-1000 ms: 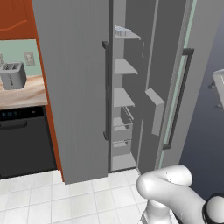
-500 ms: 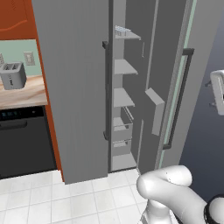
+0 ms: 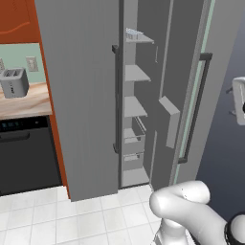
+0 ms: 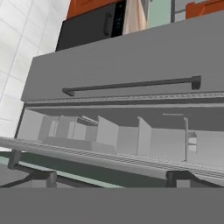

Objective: The ice cube tray has been filled with water. Take the tray and place it in the freezer to make ice. Close the freezer door after placing the tray.

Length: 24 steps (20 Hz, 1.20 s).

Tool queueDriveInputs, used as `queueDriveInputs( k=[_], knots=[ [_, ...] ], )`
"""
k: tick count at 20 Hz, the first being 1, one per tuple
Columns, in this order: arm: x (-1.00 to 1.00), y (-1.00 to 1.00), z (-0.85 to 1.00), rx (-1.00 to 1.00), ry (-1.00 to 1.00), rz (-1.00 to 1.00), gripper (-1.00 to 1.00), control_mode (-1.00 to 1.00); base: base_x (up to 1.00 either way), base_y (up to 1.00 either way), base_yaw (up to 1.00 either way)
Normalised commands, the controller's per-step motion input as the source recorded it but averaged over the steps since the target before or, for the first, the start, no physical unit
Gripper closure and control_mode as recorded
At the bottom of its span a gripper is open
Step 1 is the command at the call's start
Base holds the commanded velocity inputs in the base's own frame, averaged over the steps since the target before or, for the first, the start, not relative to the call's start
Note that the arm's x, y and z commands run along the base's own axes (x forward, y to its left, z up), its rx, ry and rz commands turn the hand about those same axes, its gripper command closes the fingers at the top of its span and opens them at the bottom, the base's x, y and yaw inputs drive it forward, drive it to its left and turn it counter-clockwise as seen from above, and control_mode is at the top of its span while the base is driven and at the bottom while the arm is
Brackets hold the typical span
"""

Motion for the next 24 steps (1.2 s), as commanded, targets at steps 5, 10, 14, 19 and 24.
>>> queueDriveInputs(
  k=[5, 10, 14, 19, 24],
  knots=[
    [0.0, -0.26, 0.2, 0.05, 0.0, 0.0, -1.0, -1.0, 0.0, 0.0, 0.0],
    [0.15, -0.18, 0.12, 0.09, 0.02, 0.0, -1.0, -1.0, 0.0, 0.0, 0.0],
    [0.18, -0.18, 0.0, 0.06, 0.03, 0.0, -1.0, -1.0, 0.0, 0.0, 0.0],
    [0.31, -0.02, 0.0, 0.0, 0.01, 0.0, -1.0, -1.0, 0.0, 0.0, 0.0],
    [0.22, 0.0, -0.08, 0.0, 0.0, 0.0, -1.0, -1.0, 0.0, 0.0, 0.0]
  ],
)
